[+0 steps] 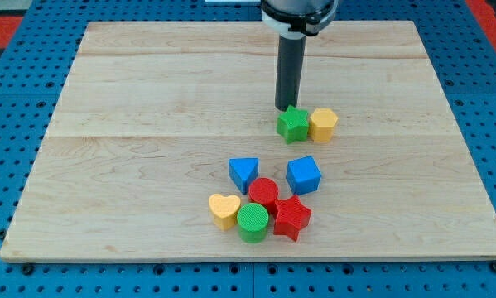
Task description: Place the arm right to the yellow hexagon
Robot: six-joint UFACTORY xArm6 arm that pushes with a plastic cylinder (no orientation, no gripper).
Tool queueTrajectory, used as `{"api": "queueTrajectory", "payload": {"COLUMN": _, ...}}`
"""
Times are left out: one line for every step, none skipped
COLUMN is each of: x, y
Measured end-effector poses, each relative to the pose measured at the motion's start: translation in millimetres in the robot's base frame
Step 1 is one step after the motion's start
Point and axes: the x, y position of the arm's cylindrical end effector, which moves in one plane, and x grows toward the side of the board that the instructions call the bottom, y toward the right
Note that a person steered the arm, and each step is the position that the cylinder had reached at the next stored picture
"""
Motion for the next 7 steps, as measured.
{"api": "queueTrajectory", "payload": {"x": 52.1, "y": -2.5}}
{"api": "queueTrajectory", "payload": {"x": 52.4, "y": -2.5}}
{"api": "queueTrajectory", "payload": {"x": 52.3, "y": -2.5}}
{"api": "queueTrajectory", "payload": {"x": 14.7, "y": -3.1}}
{"api": "queueTrajectory", "payload": {"x": -52.3, "y": -0.2}}
{"api": "queueTrajectory", "payload": {"x": -27.8, "y": 78.9}}
{"api": "queueTrajectory", "payload": {"x": -15.9, "y": 101.8}}
